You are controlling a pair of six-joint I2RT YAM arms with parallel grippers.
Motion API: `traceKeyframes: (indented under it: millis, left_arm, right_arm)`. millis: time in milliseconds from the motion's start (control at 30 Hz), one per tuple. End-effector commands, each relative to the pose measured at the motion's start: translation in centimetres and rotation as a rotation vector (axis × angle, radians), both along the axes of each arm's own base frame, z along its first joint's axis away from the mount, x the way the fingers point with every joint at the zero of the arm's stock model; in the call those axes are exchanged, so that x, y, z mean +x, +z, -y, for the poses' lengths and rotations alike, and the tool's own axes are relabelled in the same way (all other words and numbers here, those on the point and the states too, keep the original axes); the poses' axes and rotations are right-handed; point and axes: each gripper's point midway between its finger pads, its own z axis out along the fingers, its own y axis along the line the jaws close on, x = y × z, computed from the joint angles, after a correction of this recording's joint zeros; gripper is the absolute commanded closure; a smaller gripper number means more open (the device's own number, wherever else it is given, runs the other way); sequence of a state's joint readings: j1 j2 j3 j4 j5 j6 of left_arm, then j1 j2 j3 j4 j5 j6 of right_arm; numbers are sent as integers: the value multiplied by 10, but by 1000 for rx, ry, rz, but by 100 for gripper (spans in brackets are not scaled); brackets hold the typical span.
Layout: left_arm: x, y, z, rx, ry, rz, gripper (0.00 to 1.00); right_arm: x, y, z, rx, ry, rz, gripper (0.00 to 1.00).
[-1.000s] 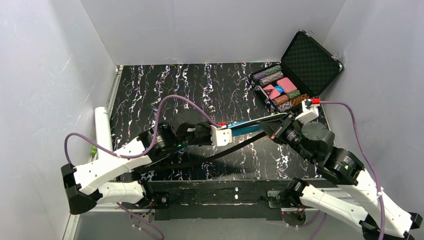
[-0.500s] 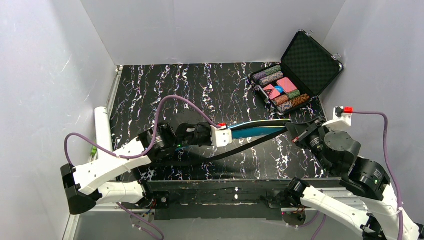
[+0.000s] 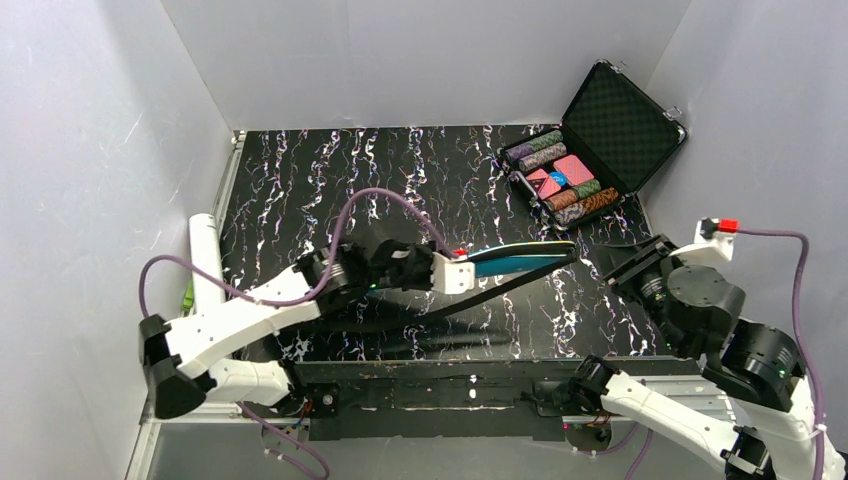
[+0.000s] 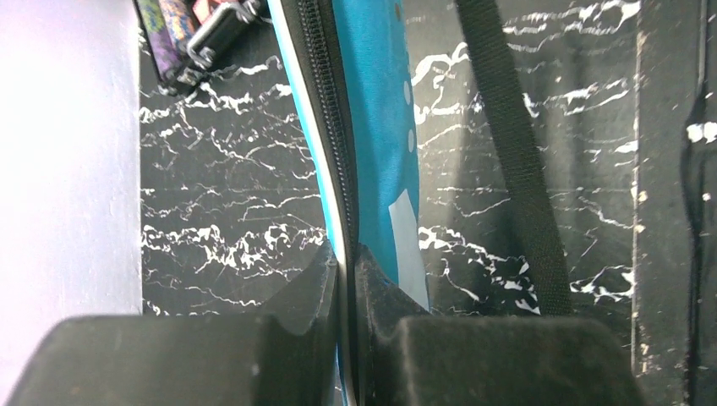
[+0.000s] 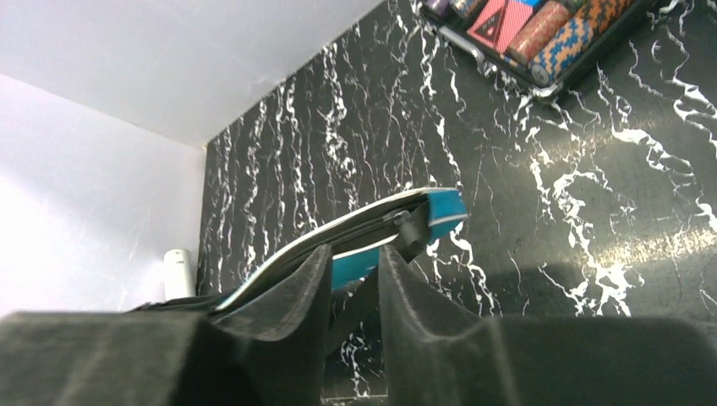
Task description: Pack up the badminton gear
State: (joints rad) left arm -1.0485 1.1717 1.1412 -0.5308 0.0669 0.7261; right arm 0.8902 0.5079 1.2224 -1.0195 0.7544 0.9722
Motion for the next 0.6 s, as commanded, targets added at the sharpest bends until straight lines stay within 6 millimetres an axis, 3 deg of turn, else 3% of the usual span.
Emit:
traceKeyframes:
  millis: [0, 167, 333, 567]
  left_arm:
    - [24, 3, 13, 121, -63, 105, 100]
    - [49, -27, 35, 267, -195, 211, 100]
    - [87, -31, 60, 301, -253, 403, 100]
    - [113, -37, 89, 305, -337, 636, 100]
  right_arm:
    - [1, 27, 20, 26, -87, 54, 61]
    - [-1, 26, 19, 50, -74, 55, 60]
    - [-1, 19, 12, 66, -52, 40, 61]
    - [3, 14, -4, 80, -14, 32, 62]
